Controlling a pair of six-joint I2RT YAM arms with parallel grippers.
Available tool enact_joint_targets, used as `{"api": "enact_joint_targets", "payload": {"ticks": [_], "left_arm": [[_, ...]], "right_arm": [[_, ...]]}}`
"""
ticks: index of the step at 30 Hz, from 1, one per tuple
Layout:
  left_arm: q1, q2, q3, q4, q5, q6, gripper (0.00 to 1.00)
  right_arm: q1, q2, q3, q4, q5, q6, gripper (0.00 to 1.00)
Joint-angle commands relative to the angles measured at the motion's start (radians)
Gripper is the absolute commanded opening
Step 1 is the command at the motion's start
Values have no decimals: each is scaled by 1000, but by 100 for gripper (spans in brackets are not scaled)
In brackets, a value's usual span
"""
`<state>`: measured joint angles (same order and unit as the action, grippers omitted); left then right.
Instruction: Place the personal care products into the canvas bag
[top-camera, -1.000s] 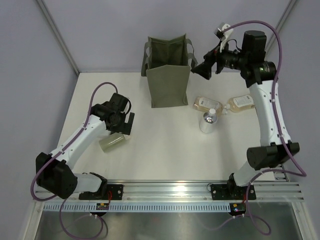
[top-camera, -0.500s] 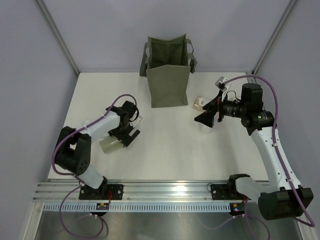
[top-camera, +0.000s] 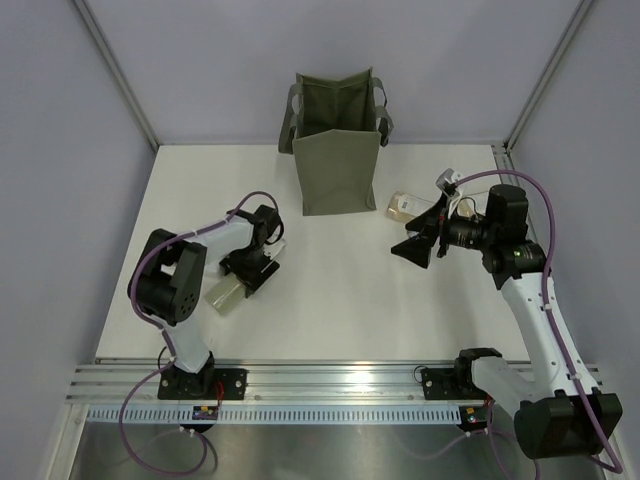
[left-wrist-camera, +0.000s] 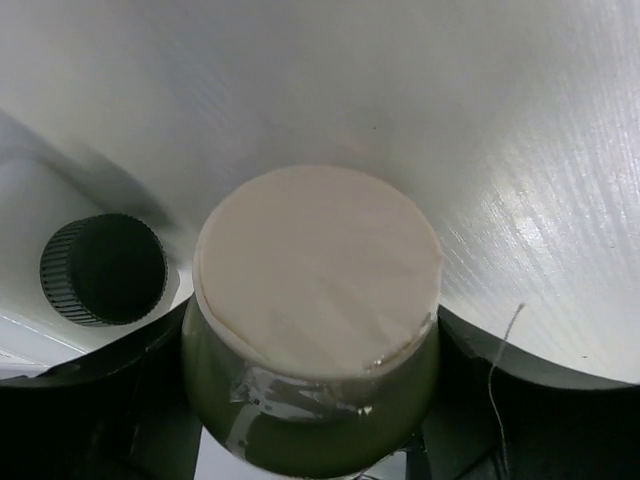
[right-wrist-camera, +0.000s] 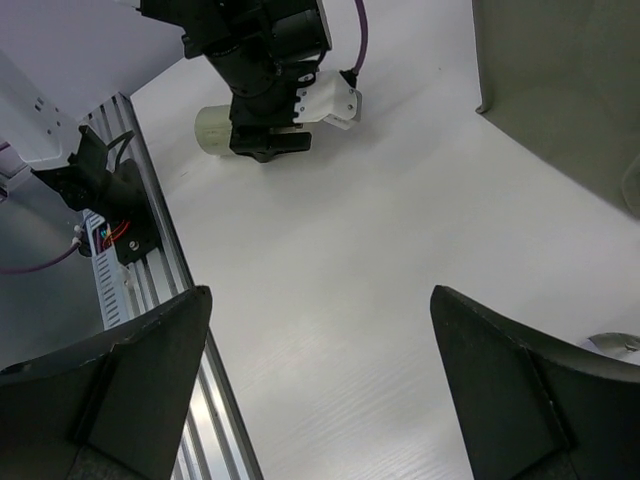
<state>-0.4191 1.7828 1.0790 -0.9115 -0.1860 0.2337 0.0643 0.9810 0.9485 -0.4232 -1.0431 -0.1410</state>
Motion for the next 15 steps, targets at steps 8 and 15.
{"api": "enact_joint_targets", "payload": {"ticks": [8, 15], "left_arm": [[22, -308, 119, 120, 287, -318, 0], [60, -543, 235, 455, 528, -609, 0]], "right_arm": [[-57, -33, -57, 75, -23, 1, 100], [-116, -31, -105, 104, -17, 6, 100]]}}
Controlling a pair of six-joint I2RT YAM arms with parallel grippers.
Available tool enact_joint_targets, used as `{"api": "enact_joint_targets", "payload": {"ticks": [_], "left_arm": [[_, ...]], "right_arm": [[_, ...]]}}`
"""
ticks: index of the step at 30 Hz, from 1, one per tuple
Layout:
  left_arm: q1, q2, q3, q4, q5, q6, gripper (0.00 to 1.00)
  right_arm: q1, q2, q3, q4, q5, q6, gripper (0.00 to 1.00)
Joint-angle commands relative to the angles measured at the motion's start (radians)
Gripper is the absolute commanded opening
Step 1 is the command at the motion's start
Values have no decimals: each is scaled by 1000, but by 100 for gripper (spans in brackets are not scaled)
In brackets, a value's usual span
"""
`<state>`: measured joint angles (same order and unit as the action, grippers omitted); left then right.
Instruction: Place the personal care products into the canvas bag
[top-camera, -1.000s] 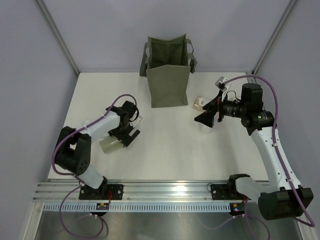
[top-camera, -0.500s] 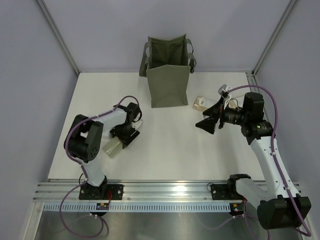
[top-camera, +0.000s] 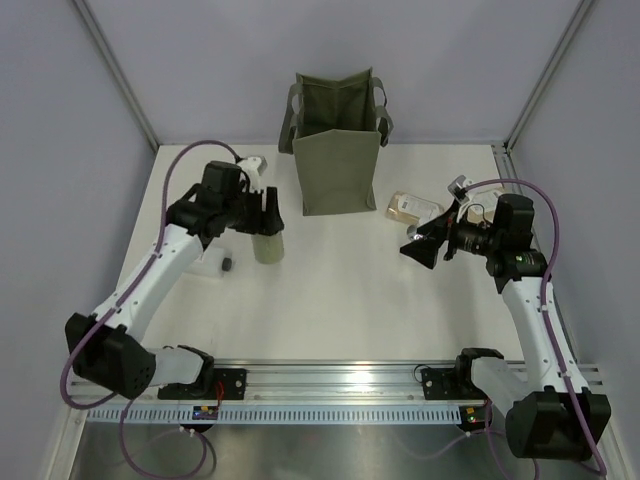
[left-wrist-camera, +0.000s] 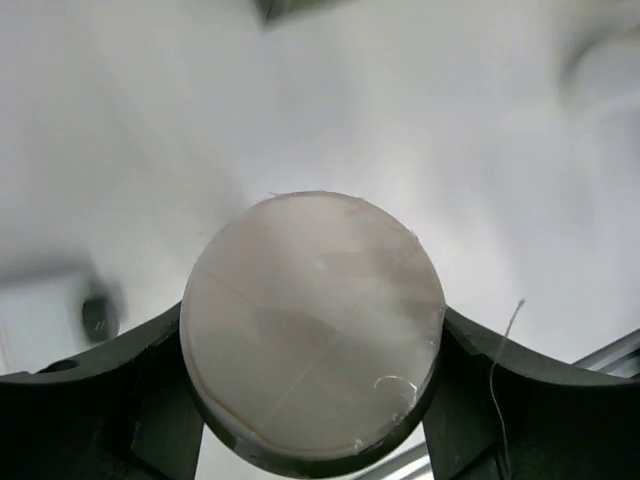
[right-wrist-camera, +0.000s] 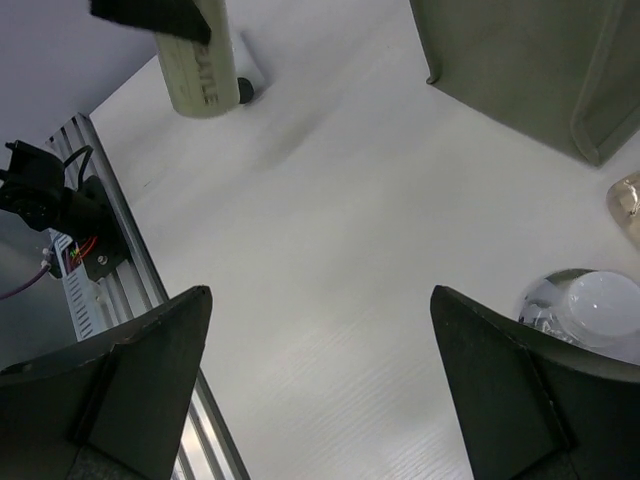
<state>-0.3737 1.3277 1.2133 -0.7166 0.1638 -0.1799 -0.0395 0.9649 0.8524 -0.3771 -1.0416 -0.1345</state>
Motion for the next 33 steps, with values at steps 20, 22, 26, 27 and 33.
{"api": "enact_joint_targets", "payload": {"ticks": [20, 22, 26, 27, 33], "left_arm": [[-21, 729, 1129, 736, -137, -460, 0], [-27, 749, 1102, 738, -159, -405, 0], [-57, 749, 1048, 674, -239, -200, 0], [-63, 745, 1039, 663, -259, -161, 0], [-110, 739, 1008, 573, -437, 78, 25]], "right_arm": [[-56, -72, -81, 119, 2, 32, 100], [-56, -86, -81, 112, 6, 20, 99], [-57, -98, -90, 99, 15, 3, 99], [-57, -98, -90, 98, 15, 3, 99], [-57, -83, -78, 80, 40, -25, 99]]}}
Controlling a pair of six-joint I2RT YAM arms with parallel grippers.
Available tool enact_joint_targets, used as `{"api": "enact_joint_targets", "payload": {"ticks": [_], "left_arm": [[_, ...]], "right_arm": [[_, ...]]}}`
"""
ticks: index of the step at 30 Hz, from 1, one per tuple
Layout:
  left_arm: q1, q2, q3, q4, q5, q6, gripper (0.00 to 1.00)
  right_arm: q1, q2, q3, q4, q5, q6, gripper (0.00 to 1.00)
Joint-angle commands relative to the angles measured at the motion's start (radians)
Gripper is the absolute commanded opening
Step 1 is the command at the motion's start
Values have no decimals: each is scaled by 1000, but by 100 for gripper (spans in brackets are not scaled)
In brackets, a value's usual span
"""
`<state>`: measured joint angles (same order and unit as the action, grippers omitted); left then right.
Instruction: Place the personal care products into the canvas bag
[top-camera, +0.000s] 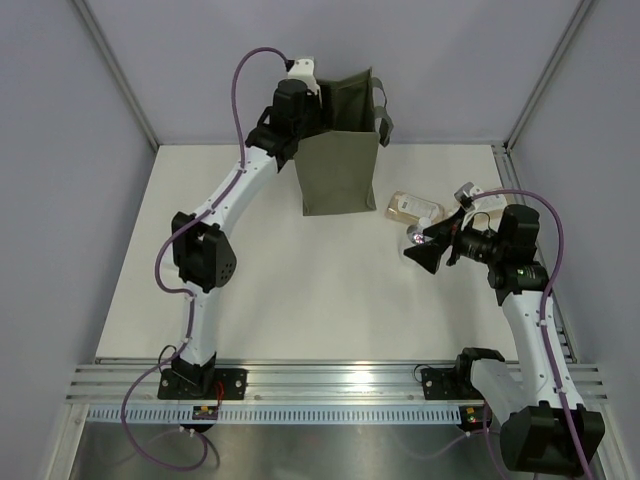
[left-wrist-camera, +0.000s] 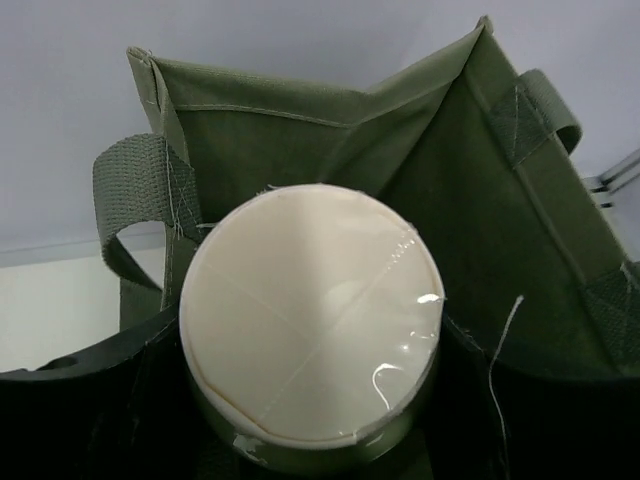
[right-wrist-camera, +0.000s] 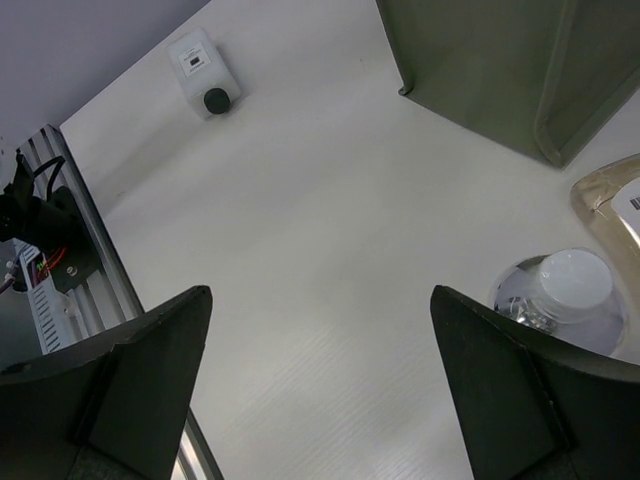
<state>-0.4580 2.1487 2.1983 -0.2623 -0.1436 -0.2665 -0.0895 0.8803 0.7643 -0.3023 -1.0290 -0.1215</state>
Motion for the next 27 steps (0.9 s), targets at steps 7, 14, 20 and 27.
{"api": "enact_joint_targets", "payload": {"ticks": [7, 14, 20, 27], "left_arm": [[-30, -90, -17, 87, 5, 110, 98], [-24, -156, 8, 71, 79, 69, 99], [8, -286, -6, 31, 136, 12, 99], [39, -657, -381, -40, 237, 47, 99]], "right_arm": [[-4, 137, 243, -326, 205, -167, 100], [-3, 189, 336, -463, 428, -205, 100], [132, 187, 250, -400, 683, -110, 99], [281, 256, 168, -238, 943, -57, 100]]}}
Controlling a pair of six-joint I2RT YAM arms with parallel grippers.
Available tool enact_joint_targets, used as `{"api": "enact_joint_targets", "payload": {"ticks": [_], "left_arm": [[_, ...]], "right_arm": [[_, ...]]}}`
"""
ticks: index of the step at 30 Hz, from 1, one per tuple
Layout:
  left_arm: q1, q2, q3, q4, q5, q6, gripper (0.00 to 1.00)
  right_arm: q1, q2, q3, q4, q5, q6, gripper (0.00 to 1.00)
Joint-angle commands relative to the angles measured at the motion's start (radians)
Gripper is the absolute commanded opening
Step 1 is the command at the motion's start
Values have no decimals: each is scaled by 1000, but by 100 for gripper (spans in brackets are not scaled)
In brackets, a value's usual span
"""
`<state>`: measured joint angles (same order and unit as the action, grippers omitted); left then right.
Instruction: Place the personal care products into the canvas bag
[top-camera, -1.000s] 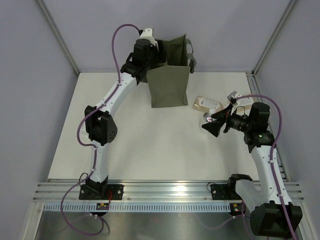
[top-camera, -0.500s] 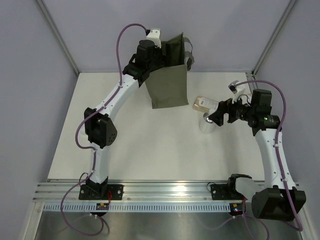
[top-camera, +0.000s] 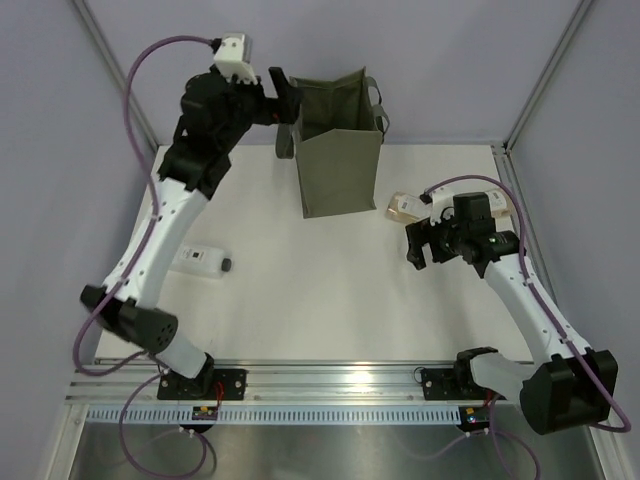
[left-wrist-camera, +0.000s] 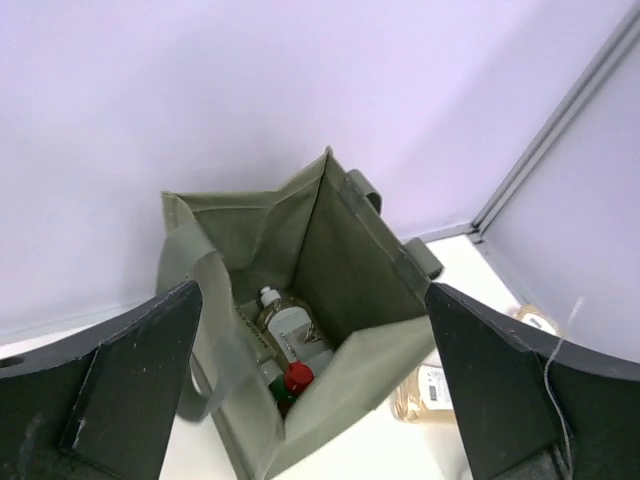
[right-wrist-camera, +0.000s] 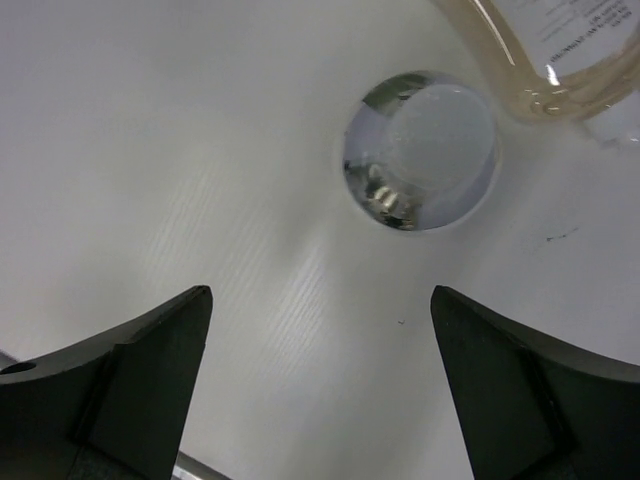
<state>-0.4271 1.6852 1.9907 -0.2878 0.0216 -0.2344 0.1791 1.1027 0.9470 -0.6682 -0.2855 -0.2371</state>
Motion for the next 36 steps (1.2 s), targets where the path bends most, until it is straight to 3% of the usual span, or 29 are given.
{"api": "enact_joint_targets", "payload": {"ticks": [1, 4, 10, 17, 21, 24, 26, 27, 29, 30, 31, 33, 36], "left_arm": [[17, -250, -244, -13, 83, 21, 99], [24, -480, -528, -13, 69, 46, 99], [28, -893, -997, -40, 51, -57, 99], [27, -1183, -1220, -145, 52, -220, 99], [28, -1269, -1251, -191, 28, -267, 99], [28, -1302, -1254, -214, 3, -287, 99], [28, -1315, -1262, -226, -8, -301, 99], [28, -1317, -1265, -228, -9, -318, 99], [28, -1322, -1277, -228, -9, -336, 99], [28, -1323, -1280, -228, -8, -351, 99], [28, -1322, -1287, -229, -6, -358, 99], [28, -1322, -1290, -228, -3, -368, 99], [28, -1320, -1291, -228, 1, -373, 99]], "right_arm": [[14, 49, -14, 136, 254, 59, 100], [16, 88, -34, 203, 319, 82, 100], [19, 161, -71, 338, 176, 100, 100], [19, 268, -94, 496, 160, 166, 99], [19, 324, -97, 535, 109, 168, 99], [16, 335, -86, 556, 120, 167, 92], [19, 319, -102, 567, 103, 154, 82], [17, 313, -100, 558, 82, 153, 64], [17, 286, -103, 544, 63, 156, 42], [17, 269, -106, 545, 56, 154, 24], [17, 252, -117, 545, 51, 151, 15], [16, 194, -114, 526, 46, 137, 1], [11, 140, -29, 434, -31, 133, 0]]}}
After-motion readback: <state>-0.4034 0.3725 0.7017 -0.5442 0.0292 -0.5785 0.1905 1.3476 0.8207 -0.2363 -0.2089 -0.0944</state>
